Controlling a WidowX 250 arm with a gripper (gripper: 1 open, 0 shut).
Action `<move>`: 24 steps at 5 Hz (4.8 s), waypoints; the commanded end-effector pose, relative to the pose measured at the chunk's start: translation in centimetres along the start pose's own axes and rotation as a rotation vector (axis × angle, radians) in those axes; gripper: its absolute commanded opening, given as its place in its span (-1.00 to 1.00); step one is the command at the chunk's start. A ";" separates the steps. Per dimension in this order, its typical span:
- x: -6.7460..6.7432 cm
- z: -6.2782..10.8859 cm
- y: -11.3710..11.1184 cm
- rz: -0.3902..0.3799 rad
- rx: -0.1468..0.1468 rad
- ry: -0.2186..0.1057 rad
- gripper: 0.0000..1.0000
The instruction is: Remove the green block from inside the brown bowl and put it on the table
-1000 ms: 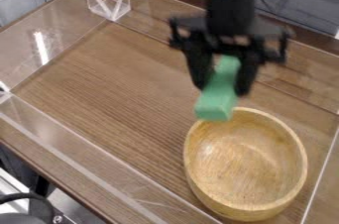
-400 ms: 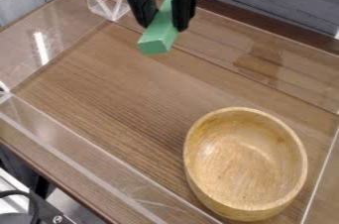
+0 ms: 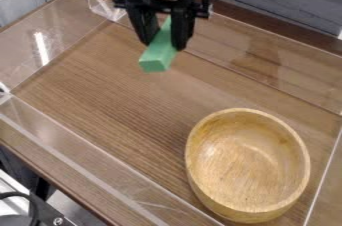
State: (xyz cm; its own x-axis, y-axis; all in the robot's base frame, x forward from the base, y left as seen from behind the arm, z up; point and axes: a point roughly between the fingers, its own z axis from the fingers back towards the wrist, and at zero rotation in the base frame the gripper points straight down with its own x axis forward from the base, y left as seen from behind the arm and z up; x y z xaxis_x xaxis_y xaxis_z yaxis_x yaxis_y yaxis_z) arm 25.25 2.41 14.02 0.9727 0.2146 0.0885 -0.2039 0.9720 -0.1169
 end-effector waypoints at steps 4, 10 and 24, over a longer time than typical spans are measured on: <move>3.2 -3.2 -1.0 -0.115 0.010 -0.070 -1.00; 6.4 -6.0 -2.2 -0.367 0.003 -0.135 -1.00; 7.4 -4.3 -1.2 -0.536 0.099 -0.195 -1.00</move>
State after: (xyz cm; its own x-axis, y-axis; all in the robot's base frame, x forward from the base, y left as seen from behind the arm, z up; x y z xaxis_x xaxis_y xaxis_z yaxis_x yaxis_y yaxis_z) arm 32.13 2.10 8.72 0.9226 -0.3078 0.2327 0.3025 0.9513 0.0591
